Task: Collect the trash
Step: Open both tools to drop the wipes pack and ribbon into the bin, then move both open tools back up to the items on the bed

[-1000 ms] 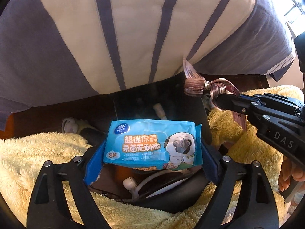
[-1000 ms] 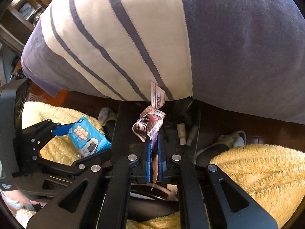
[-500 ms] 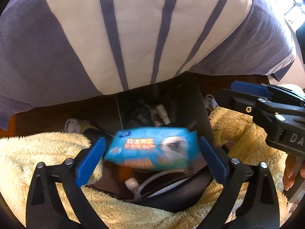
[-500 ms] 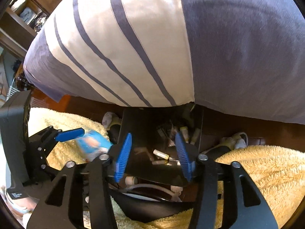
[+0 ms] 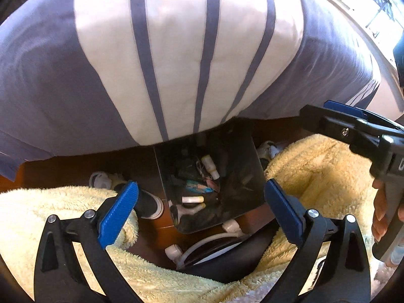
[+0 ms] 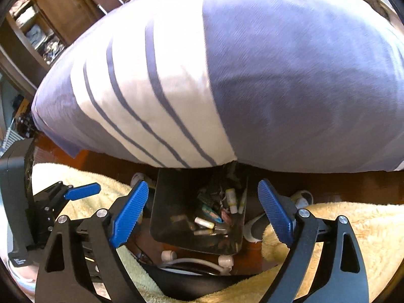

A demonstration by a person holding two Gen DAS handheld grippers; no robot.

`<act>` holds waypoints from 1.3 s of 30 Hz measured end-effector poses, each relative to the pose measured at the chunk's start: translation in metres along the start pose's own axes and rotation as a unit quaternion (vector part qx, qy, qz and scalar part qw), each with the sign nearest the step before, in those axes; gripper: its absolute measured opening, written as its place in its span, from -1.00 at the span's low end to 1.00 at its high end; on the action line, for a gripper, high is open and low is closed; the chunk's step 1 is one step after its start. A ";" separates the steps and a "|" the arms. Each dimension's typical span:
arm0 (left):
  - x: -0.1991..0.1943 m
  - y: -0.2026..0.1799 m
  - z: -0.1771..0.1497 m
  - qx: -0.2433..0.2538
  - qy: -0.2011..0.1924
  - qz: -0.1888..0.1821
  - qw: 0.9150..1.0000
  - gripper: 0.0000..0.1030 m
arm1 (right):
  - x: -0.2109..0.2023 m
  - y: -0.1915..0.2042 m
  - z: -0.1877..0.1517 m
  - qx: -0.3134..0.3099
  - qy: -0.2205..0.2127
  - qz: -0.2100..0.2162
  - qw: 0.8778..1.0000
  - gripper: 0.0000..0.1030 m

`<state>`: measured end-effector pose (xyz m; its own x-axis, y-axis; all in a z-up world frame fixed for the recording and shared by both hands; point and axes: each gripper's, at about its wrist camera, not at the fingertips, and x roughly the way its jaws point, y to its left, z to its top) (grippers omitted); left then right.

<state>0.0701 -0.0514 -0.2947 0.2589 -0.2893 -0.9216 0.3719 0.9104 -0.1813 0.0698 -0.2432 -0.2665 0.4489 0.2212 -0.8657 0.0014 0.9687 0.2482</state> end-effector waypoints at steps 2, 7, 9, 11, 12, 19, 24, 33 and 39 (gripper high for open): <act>-0.007 0.001 0.002 -0.002 -0.009 -0.001 1.000 0.85 | -0.013 -0.003 0.004 0.005 -0.014 -0.002 1.000 0.76; -0.030 0.006 0.011 -0.012 -0.036 -0.001 0.999 0.85 | -0.037 -0.012 0.015 0.018 -0.051 -0.009 0.998 0.80; -0.041 0.008 0.017 -0.013 -0.047 0.000 0.999 0.85 | -0.044 -0.017 0.019 0.022 -0.063 -0.010 0.998 0.80; -0.048 0.010 0.022 -0.012 -0.057 0.005 0.998 0.85 | -0.051 -0.020 0.025 0.022 -0.075 -0.013 0.997 0.80; -0.053 0.012 0.026 -0.011 -0.065 0.009 0.998 0.85 | -0.055 -0.020 0.028 0.020 -0.083 -0.016 0.996 0.80; -0.085 0.027 0.063 -0.010 -0.114 0.036 0.993 0.85 | -0.078 -0.020 0.068 -0.003 -0.131 -0.044 0.990 0.80; -0.097 0.039 0.103 -0.006 -0.136 0.062 0.989 0.85 | -0.075 -0.022 0.106 -0.018 -0.149 -0.059 0.987 0.81; -0.084 0.057 0.161 -0.006 -0.145 0.080 0.986 0.85 | -0.041 -0.013 0.168 -0.023 -0.148 -0.054 0.987 0.81; -0.072 0.067 0.192 -0.003 -0.144 0.081 0.986 0.85 | -0.008 0.010 0.213 -0.044 -0.146 -0.037 0.988 0.64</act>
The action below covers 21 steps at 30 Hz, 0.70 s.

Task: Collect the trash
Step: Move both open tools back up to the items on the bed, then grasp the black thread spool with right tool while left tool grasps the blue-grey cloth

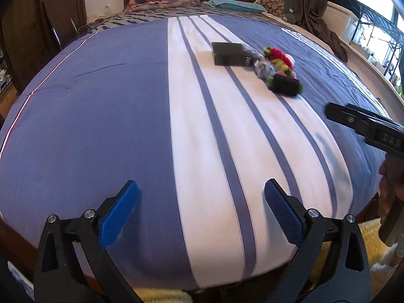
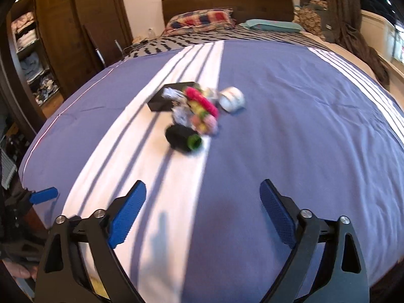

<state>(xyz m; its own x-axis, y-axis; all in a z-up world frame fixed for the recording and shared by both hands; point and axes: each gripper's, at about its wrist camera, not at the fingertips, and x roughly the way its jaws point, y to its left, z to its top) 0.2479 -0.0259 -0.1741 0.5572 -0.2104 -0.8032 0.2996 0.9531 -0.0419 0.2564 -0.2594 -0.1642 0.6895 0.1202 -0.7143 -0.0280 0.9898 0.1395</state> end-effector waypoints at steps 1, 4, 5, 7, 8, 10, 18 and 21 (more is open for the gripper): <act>0.002 0.000 0.003 0.001 -0.001 0.000 1.000 0.85 | 0.004 0.002 0.003 -0.003 0.001 0.001 1.000 0.59; 0.010 -0.002 0.013 0.006 -0.003 -0.002 1.000 0.85 | 0.027 0.005 0.019 -0.009 0.009 -0.003 1.000 0.50; 0.011 -0.002 0.016 0.008 -0.003 -0.003 1.000 0.85 | 0.035 0.005 0.024 -0.009 0.013 -0.004 1.000 0.49; 0.016 -0.003 0.023 0.012 -0.005 -0.005 1.000 0.85 | 0.045 0.004 0.030 -0.011 0.021 -0.003 1.000 0.33; 0.017 -0.004 0.025 0.013 -0.005 -0.005 1.000 0.85 | 0.051 0.005 0.032 -0.013 0.027 0.002 1.000 0.27; 0.022 -0.005 0.031 0.017 -0.007 -0.006 1.000 0.85 | 0.059 0.007 0.036 -0.018 0.037 0.014 0.999 0.02; 0.038 -0.013 0.052 0.027 -0.007 -0.011 1.000 0.85 | 0.054 0.015 0.034 -0.044 0.025 0.037 0.998 -0.40; 0.045 -0.020 0.063 0.028 -0.008 -0.018 0.999 0.85 | 0.036 0.004 0.031 -0.035 0.006 0.034 0.999 -0.41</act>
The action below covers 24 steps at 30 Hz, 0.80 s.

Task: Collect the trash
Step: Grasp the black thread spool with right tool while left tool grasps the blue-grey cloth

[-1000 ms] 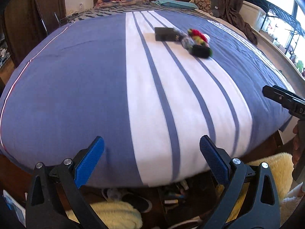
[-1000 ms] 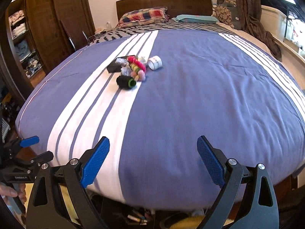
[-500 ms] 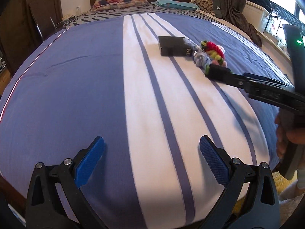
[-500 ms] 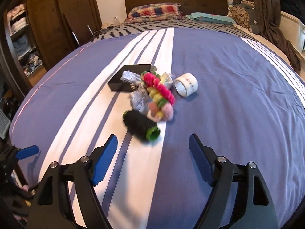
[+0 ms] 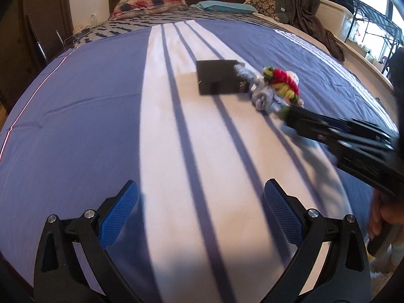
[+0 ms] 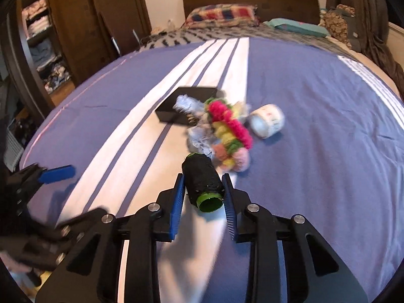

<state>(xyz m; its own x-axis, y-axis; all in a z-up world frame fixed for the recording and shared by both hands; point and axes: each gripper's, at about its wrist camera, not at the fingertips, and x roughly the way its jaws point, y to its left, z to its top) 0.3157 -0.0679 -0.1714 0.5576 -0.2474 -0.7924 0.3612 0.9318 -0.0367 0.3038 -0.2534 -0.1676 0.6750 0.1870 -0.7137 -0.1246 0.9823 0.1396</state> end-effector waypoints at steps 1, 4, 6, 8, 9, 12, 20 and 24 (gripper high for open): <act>0.003 -0.003 0.006 0.000 -0.001 -0.004 1.000 0.85 | -0.004 -0.005 0.001 0.002 -0.005 -0.004 1.000 -0.41; 0.011 -0.015 0.022 0.004 -0.009 -0.017 1.000 0.85 | -0.022 -0.022 -0.001 0.011 -0.020 -0.027 0.999 -0.41; 0.016 -0.024 0.033 0.012 -0.018 -0.024 0.999 0.83 | -0.031 -0.034 -0.002 0.018 -0.025 -0.035 0.999 -0.41; 0.024 -0.034 0.045 0.018 -0.024 -0.030 0.999 0.73 | -0.037 -0.044 -0.006 0.025 -0.029 -0.039 0.999 -0.41; 0.028 -0.038 0.051 0.019 -0.023 -0.034 0.999 0.58 | -0.040 -0.048 -0.008 0.029 -0.031 -0.040 0.998 -0.41; 0.041 -0.047 0.062 0.025 -0.018 -0.044 0.999 0.26 | -0.045 -0.059 -0.013 0.037 -0.034 -0.040 0.998 -0.41; 0.076 -0.060 0.082 0.030 0.005 -0.057 0.998 -0.20 | -0.053 -0.068 -0.025 0.047 -0.038 -0.043 0.997 -0.41; 0.068 -0.060 0.078 0.027 -0.001 -0.063 0.998 -0.49 | -0.059 -0.068 -0.028 0.048 -0.039 -0.044 0.997 -0.41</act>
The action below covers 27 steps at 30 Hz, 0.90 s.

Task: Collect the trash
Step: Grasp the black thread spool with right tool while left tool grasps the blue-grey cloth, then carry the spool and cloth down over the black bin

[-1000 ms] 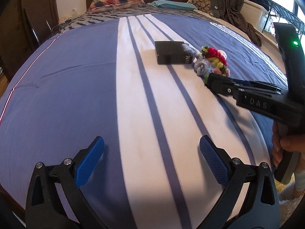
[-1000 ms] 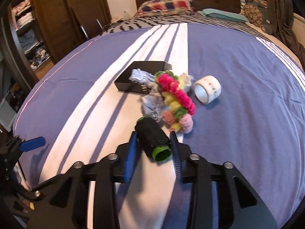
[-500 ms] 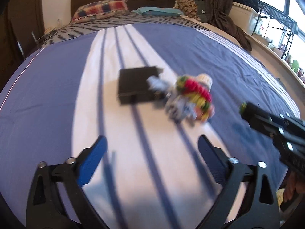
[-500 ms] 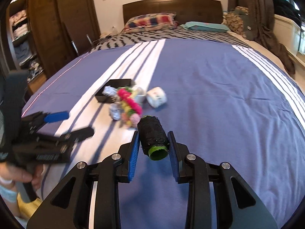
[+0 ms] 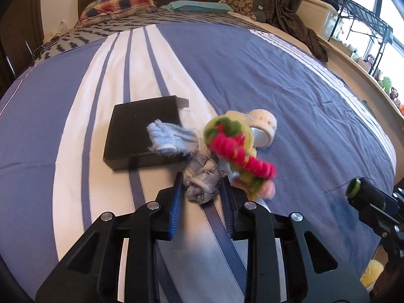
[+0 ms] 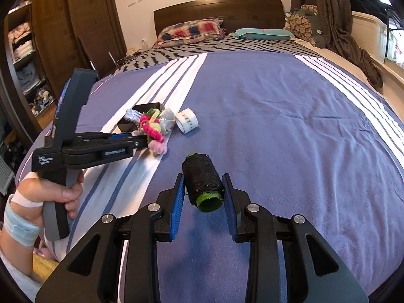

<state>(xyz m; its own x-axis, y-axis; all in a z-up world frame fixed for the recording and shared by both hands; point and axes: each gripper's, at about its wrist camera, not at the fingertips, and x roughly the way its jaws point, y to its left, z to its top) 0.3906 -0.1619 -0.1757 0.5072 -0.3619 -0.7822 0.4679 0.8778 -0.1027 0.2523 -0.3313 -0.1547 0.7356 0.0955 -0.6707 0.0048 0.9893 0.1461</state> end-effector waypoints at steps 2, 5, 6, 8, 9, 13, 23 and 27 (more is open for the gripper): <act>-0.009 -0.002 -0.007 0.003 -0.002 0.002 1.000 -0.49 | -0.004 0.001 0.000 -0.001 -0.003 0.001 1.000 -0.41; -0.029 -0.001 -0.023 0.002 -0.003 0.011 1.000 -0.49 | -0.015 0.008 -0.003 -0.004 -0.009 0.006 1.000 -0.41; -0.035 0.000 -0.027 0.000 -0.003 0.014 1.000 -0.49 | -0.018 0.011 -0.003 -0.005 -0.012 0.007 1.000 -0.41; -0.053 -0.001 -0.041 -0.001 -0.008 0.023 1.000 -0.49 | -0.028 0.018 -0.008 -0.012 -0.018 0.010 1.000 -0.41; -0.062 -0.003 -0.048 0.000 -0.012 0.026 1.000 -0.49 | -0.032 0.022 -0.010 -0.015 -0.020 0.011 1.000 -0.41; -0.101 -0.010 -0.074 0.001 -0.028 0.030 0.999 -0.49 | -0.049 0.038 -0.022 -0.028 -0.022 0.019 0.999 -0.41; -0.177 -0.035 -0.132 -0.002 -0.068 0.019 0.998 -0.49 | -0.094 0.070 -0.058 -0.050 -0.028 0.022 0.998 -0.41; -0.192 -0.046 -0.156 0.006 -0.069 0.013 0.998 -0.49 | -0.111 0.078 -0.077 -0.052 -0.029 0.026 0.998 -0.41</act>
<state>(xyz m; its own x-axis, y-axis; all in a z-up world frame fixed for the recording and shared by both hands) 0.1586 -0.0840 -0.1165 0.6142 -0.3790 -0.6922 0.4613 0.8841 -0.0748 0.1195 -0.2558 -0.1247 0.7708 0.1431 -0.6208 -0.1017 0.9896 0.1018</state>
